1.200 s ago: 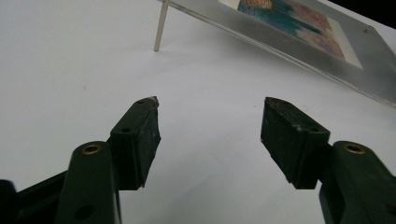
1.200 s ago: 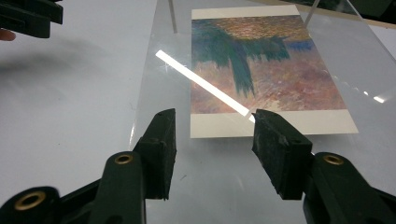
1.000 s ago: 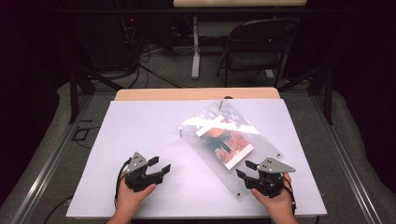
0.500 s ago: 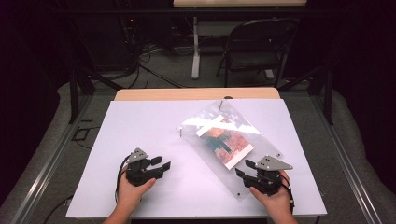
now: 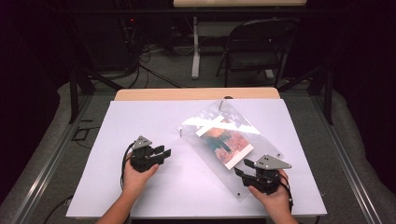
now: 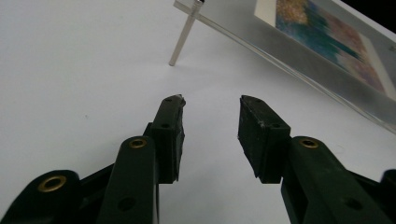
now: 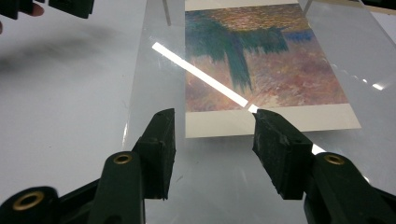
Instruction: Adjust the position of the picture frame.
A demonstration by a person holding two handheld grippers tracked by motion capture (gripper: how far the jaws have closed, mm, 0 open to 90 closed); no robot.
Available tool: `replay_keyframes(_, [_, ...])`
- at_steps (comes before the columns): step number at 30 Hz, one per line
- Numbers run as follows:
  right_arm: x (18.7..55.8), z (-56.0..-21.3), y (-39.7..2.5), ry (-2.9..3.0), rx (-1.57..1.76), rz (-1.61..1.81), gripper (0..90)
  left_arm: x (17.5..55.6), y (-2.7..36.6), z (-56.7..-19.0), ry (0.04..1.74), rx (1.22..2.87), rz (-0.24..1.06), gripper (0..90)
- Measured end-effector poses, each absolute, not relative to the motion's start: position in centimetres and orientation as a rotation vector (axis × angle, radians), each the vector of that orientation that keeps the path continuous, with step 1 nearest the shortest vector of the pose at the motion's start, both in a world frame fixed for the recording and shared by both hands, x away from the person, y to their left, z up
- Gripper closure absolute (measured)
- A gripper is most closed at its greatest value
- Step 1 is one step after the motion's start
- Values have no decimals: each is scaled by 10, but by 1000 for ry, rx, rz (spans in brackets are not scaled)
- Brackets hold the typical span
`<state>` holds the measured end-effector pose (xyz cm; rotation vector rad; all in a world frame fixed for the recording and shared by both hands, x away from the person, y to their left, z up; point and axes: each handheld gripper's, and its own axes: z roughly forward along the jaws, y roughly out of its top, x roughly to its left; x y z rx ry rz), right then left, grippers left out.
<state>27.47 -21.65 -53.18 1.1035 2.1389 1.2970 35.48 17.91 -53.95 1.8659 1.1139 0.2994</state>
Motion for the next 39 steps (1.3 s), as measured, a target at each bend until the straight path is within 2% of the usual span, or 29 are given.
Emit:
replay_keyframes(5, [277, -532, -218, 2138, 1112, 1313, 491, 371, 173, -541, 1132, 1861, 317, 653])
replay_keyframes(17, [277, -533, -223, 2141, 1153, 1322, 488, 402, 150, -540, 1092, 1951, 417, 611])
replay_keyframes(30, [275, -533, -225, 2135, 1168, 1336, 484, 423, 134, -553, 1074, 1984, 444, 625])
replay_keyframes(39, [273, -533, -228, 2126, 1182, 1334, 485, 434, 128, -561, 1053, 1982, 472, 678])
